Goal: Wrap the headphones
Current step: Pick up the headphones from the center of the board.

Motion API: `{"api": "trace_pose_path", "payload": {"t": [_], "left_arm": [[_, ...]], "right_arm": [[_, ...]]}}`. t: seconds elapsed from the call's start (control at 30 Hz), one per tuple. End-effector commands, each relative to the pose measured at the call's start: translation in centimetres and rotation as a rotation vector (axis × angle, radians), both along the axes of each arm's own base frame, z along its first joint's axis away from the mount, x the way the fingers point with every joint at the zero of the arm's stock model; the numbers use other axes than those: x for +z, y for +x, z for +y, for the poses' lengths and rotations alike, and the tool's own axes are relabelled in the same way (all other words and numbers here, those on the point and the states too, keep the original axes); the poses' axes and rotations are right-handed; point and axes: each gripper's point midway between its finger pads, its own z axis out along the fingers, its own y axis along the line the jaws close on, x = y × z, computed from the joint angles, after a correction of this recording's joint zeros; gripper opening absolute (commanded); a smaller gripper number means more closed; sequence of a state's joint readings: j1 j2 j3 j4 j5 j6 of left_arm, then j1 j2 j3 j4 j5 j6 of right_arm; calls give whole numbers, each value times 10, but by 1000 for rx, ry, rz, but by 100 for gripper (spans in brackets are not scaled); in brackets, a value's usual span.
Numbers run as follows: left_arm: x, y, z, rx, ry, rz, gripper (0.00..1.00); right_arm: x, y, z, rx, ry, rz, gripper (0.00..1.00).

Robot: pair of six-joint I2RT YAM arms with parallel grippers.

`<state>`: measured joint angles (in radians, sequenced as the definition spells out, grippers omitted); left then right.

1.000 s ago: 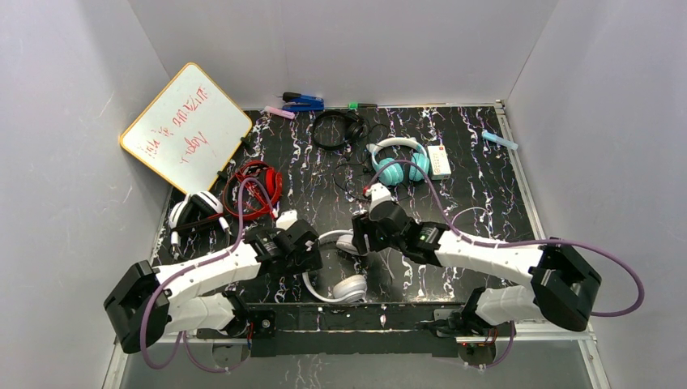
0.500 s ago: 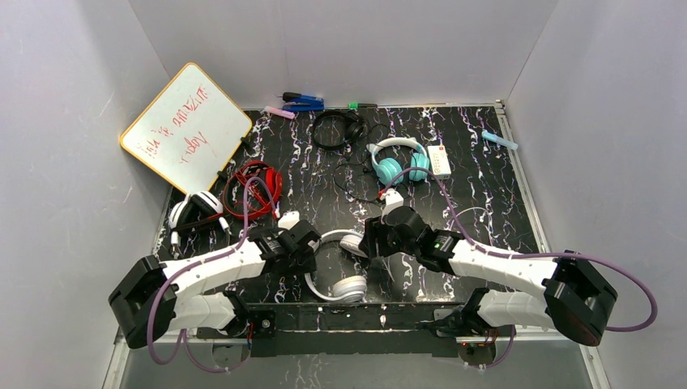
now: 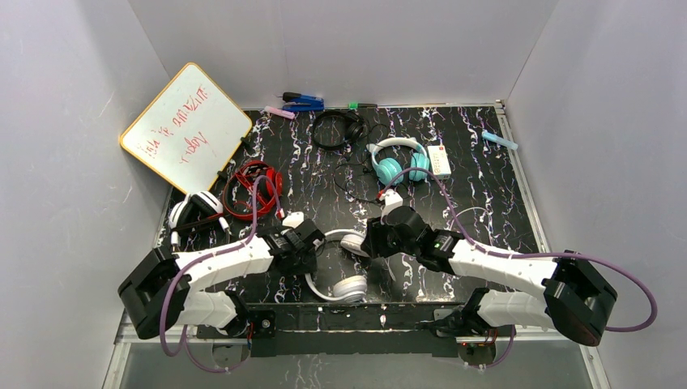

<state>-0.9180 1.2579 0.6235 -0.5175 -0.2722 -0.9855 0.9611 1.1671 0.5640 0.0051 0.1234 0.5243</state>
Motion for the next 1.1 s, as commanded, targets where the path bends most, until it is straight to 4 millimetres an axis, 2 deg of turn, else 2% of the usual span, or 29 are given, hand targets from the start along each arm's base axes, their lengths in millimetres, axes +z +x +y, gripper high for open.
{"api": "trace_pose_path", "payload": {"t": [0.0, 0.13, 0.23, 0.3, 0.7, 0.73, 0.8, 0.83, 0.87, 1.0, 1.07], "left_arm": [[11, 7, 4, 8, 24, -31, 54], [17, 8, 3, 5, 14, -46, 71], [19, 9, -1, -11, 1, -43, 73], [19, 10, -4, -20, -4, -43, 70], [12, 20, -13, -40, 30, -41, 40], [13, 21, -13, -42, 32, -45, 31], [15, 25, -14, -52, 37, -55, 4], [18, 26, -15, -57, 40, -58, 0], [21, 27, -15, -63, 46, -62, 0], [39, 33, -7, -68, 87, -98, 0], [53, 36, -4, -77, 105, -117, 0]], "right_arm": [[-5, 4, -7, -38, -36, 27, 48], [-6, 0, -10, -37, -26, 40, 45], [-7, -3, -14, -45, -14, 44, 45], [-7, -5, -15, -46, -10, 45, 45], [-8, -5, -17, -50, -16, 51, 45], [-8, -5, -17, -48, -16, 52, 45], [-6, -5, -17, -43, -12, 50, 46], [-4, -6, -17, -37, -10, 47, 48], [0, -6, -16, -31, -3, 41, 52], [24, -7, -16, -4, 33, -5, 80], [42, -6, -17, 13, 75, -64, 87]]}}
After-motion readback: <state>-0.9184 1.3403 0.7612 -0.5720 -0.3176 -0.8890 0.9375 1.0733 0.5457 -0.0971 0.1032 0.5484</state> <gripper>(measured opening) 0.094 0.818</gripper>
